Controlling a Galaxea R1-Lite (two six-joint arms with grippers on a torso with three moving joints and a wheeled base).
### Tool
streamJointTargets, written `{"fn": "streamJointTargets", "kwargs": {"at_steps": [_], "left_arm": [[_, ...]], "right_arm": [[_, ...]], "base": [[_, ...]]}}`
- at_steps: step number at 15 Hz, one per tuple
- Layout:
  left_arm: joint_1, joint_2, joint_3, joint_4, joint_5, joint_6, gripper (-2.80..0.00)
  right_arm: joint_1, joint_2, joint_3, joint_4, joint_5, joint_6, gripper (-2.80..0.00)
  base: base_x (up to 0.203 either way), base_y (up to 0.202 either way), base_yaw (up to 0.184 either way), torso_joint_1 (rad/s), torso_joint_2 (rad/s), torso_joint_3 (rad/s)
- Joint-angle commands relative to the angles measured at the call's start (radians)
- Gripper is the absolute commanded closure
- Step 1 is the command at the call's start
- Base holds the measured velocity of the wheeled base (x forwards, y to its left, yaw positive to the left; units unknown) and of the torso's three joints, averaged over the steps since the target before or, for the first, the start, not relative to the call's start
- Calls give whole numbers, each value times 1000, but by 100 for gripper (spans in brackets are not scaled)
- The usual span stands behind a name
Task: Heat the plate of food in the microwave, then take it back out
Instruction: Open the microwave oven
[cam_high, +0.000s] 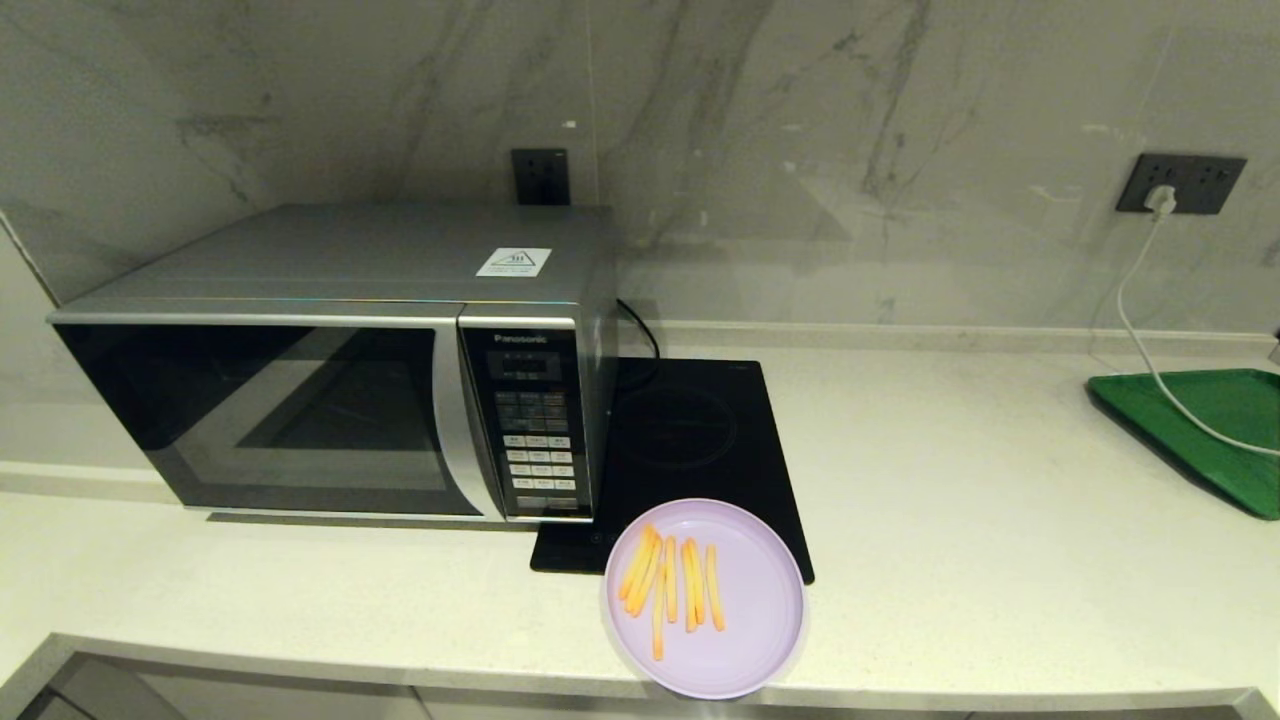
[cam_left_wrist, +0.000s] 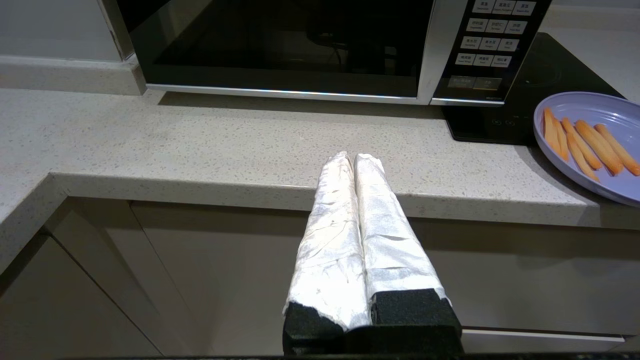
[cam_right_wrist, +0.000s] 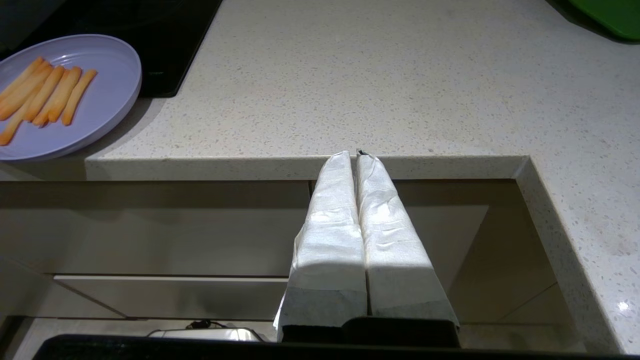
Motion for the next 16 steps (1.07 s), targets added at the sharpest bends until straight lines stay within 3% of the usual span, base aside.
{"fn": "streamJointTargets", "kwargs": {"at_steps": [1, 13, 16], "left_arm": [[0, -1, 1, 0, 0, -1, 0], [0, -1, -1, 3, -1, 45, 0], [0, 6, -106, 21, 0, 60, 0]], "right_arm": [[1, -1, 1, 0, 0, 0, 0], [0, -1, 1, 0, 0, 0, 0], [0, -1, 1, 0, 0, 0, 0]], "base": [[0, 0, 0, 0, 0, 0], [0, 0, 0, 0, 0, 0], [0, 0, 0, 0, 0, 0]]}}
